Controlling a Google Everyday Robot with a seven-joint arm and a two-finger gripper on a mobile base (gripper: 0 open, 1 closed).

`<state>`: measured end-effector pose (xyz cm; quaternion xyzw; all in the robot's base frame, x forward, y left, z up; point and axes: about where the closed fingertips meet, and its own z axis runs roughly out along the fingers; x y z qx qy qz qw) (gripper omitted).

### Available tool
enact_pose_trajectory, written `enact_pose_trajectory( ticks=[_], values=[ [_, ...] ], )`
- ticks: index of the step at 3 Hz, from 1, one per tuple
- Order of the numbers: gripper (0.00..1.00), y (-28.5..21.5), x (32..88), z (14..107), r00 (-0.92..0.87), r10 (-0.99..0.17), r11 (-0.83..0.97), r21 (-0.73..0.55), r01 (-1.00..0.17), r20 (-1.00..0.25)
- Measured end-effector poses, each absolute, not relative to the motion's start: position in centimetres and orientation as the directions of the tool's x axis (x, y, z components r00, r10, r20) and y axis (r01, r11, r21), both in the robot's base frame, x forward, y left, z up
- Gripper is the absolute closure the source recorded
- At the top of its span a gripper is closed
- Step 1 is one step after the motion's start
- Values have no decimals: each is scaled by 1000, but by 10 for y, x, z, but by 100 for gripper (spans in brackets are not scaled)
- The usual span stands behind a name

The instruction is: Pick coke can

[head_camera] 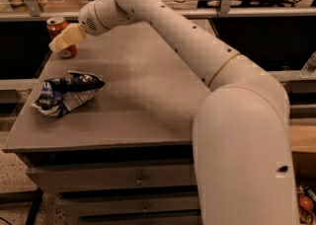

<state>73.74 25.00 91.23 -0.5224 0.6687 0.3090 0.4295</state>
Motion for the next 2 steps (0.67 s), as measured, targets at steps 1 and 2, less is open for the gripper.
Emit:
enact_pose_trajectory(
  ticks=[1, 2],
  values=[
    [0, 283, 740, 905, -73, -418, 224, -24, -974, -905],
    [0, 308, 743, 901, -52, -422, 200, -36, -979, -905]
  ],
)
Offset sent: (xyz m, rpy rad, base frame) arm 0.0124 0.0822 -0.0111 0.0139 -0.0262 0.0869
